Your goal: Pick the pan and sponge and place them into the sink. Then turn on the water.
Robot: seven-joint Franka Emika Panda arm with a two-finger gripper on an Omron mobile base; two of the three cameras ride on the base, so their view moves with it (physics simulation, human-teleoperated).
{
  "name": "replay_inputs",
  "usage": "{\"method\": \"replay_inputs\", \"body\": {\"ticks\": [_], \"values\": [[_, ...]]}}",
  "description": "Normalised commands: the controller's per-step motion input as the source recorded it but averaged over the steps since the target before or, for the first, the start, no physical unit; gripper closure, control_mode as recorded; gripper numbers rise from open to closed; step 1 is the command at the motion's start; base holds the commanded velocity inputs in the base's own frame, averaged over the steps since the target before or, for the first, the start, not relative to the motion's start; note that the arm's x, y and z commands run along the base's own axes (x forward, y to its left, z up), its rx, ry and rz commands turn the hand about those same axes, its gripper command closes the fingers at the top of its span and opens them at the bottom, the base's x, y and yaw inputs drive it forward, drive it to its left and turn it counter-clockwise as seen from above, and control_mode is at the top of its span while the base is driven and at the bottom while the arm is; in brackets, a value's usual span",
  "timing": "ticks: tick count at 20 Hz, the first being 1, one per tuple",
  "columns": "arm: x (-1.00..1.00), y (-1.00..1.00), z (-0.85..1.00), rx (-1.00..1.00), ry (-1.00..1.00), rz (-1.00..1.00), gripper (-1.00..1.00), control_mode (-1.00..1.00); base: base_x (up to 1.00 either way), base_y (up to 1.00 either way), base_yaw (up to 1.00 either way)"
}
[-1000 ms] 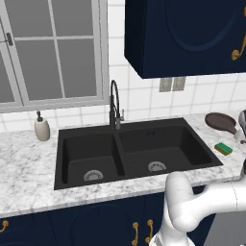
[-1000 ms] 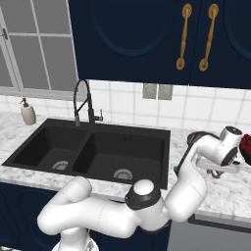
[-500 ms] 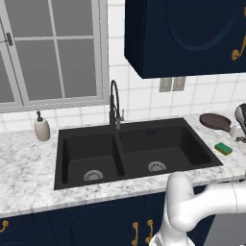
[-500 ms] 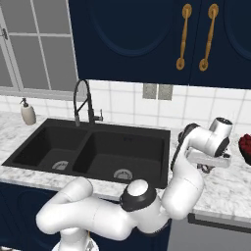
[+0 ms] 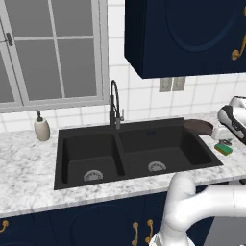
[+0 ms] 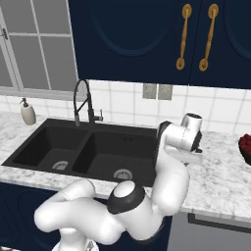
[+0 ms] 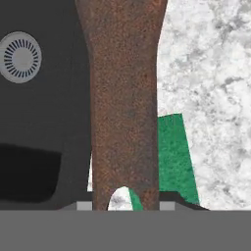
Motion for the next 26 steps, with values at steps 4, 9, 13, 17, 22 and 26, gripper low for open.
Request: {"method": "replay_inputs", "body": {"ticks": [4, 9, 13, 17, 22, 26], "values": [[0.00, 0.97, -0.07, 0.00, 0.14, 0.28, 1.00, -1.00, 0.00, 0.00, 0.00], [0.00, 0.95, -0.21, 0.03, 0.11, 0.33, 1.00, -1.00, 0.00, 0.00, 0.00], [0.09, 0.98, -0.21, 0.02, 0.06, 0.28, 1.00, -1.00, 0.00, 0.00, 0.00], [0.28, 0.79, -0.16, 0.05, 0.00, 0.25, 1.00, -1.00, 0.00, 0.00, 0.00], [0.36, 0.63, -0.24, 0.08, 0.00, 0.16, 1.00, -1.00, 0.00, 0.00, 0.00], [0.49, 0.17, -0.18, 0.16, 0.00, 0.07, 1.00, -1.00, 0.00, 0.00, 0.00]]}}
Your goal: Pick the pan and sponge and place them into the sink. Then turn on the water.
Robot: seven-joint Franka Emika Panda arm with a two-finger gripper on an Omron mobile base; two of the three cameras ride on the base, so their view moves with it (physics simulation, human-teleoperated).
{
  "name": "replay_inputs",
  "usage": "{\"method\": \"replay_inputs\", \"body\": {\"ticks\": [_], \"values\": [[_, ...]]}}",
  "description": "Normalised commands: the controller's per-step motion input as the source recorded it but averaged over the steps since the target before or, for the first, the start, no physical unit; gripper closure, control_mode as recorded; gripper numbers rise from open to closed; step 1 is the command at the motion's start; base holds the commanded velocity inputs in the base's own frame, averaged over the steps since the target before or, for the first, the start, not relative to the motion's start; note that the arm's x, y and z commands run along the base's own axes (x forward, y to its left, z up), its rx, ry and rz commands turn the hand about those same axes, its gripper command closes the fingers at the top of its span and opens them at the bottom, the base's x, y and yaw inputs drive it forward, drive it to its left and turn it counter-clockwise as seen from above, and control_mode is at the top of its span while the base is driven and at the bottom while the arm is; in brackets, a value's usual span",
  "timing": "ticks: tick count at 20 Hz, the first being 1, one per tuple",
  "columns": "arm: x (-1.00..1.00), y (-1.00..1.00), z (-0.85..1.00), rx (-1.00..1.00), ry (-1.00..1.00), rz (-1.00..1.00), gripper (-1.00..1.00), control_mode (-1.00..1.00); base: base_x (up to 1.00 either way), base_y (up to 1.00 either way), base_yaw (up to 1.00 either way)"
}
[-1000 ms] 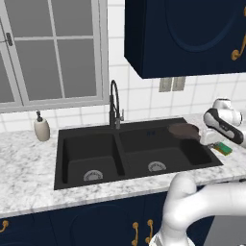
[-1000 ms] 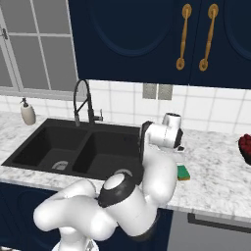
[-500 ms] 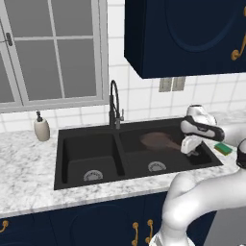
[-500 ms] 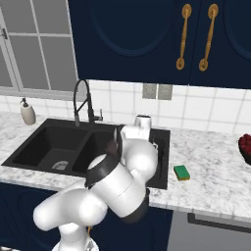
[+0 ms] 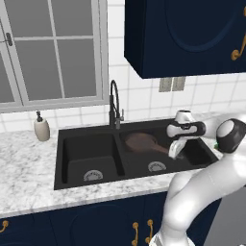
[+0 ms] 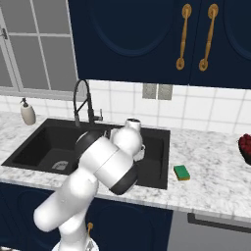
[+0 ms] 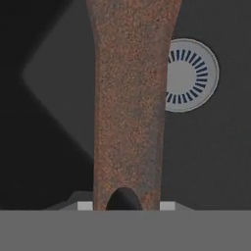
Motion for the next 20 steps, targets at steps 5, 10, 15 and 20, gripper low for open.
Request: {"method": "replay_inputs", "body": {"ticks": [5, 10, 15, 20], "values": [[0.42, -0.02, -0.05, 0.04, 0.00, 0.04, 1.00, -1.00, 0.00, 0.00, 0.00], [0.16, -0.13, -0.27, 0.00, 0.00, 0.12, 1.00, -1.00, 0.00, 0.00, 0.00], [0.12, -0.01, -0.54, 0.00, 0.01, 0.13, 1.00, -1.00, 0.00, 0.00, 0.00], [0.13, 0.00, -0.24, 0.00, 0.00, 0.06, 1.00, -1.00, 0.00, 0.00, 0.00]]}}
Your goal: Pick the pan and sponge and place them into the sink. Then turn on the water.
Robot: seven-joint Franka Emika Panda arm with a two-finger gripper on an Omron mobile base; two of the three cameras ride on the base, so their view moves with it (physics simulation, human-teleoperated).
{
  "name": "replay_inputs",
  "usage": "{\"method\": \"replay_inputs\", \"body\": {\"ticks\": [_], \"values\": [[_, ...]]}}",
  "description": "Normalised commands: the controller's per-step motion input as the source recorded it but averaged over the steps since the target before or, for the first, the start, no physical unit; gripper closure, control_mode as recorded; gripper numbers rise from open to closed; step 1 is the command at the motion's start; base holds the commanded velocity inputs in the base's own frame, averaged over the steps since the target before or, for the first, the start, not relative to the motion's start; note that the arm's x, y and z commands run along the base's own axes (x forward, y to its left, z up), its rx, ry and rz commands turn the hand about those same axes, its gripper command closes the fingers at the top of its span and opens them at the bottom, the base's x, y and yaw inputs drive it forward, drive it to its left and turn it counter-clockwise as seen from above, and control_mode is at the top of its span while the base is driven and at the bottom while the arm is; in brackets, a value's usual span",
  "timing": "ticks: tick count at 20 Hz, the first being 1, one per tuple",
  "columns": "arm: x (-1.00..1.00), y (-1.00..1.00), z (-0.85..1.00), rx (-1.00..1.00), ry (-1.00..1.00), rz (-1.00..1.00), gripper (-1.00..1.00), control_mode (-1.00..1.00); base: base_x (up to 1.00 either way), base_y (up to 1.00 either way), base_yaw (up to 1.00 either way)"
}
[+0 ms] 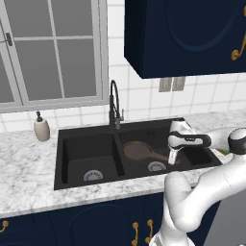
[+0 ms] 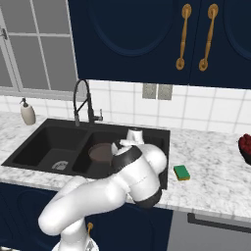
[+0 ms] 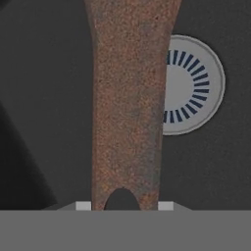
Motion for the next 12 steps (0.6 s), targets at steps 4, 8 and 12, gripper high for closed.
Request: {"method": "replay_inputs", "body": {"ticks": [4, 8, 12], "values": [[0.08, 0.00, 0.00, 0.00, 0.00, 0.02, 1.00, -1.00, 0.00, 0.00, 0.00], [0.00, 0.00, -0.09, 0.00, 0.00, 0.00, 1.00, -1.00, 0.00, 0.00, 0.00], [0.00, 0.00, -0.01, 0.00, 0.00, 0.00, 1.00, -1.00, 0.00, 0.00, 0.00]]}}
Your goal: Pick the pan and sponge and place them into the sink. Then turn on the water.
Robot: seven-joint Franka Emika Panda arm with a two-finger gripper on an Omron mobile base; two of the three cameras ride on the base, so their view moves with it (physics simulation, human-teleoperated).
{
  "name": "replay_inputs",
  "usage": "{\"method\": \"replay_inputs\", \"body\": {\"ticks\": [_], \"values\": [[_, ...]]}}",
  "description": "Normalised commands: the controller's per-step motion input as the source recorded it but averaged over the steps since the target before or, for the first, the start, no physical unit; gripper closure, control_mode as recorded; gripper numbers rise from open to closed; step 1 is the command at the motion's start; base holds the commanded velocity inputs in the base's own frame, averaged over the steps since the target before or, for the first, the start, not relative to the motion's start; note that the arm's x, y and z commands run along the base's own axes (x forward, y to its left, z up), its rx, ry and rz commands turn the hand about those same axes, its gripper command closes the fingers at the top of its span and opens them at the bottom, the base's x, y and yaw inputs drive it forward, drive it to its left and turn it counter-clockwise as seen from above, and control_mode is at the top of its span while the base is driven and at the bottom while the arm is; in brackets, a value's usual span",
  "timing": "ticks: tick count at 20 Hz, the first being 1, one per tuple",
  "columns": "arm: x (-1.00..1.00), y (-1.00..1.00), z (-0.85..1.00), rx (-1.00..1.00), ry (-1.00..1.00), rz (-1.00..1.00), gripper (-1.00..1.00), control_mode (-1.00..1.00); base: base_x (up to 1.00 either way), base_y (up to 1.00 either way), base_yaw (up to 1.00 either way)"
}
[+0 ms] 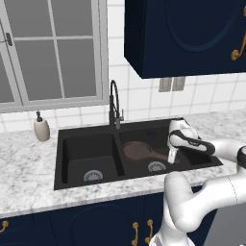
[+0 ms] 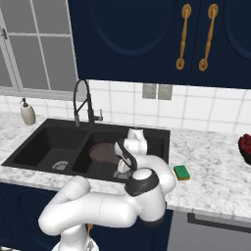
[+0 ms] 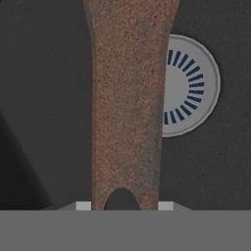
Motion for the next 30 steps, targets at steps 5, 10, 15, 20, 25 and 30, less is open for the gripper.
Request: {"method": "replay_inputs", "body": {"ticks": [5, 10, 15, 20, 25, 30], "values": [[0.00, 0.00, 0.00, 0.00, 0.00, 0.00, 1.00, -1.00, 0.00, 0.00, 0.00], [0.00, -0.10, -0.19, -0.03, 0.05, 0.00, 1.00, -1.00, 0.00, 0.00, 0.00], [0.00, -0.07, -0.20, -0.09, 0.12, 0.00, 1.00, -1.00, 0.00, 0.00, 0.00], [0.01, 0.00, -0.04, -0.05, 0.18, 0.00, 1.00, -1.00, 0.00, 0.00, 0.00], [0.11, 0.00, -0.11, -0.02, 0.13, 0.00, 1.00, -1.00, 0.00, 0.00, 0.00], [0.07, 0.00, -0.04, -0.01, 0.02, 0.00, 1.00, -1.00, 0.00, 0.00, 0.00]]}}
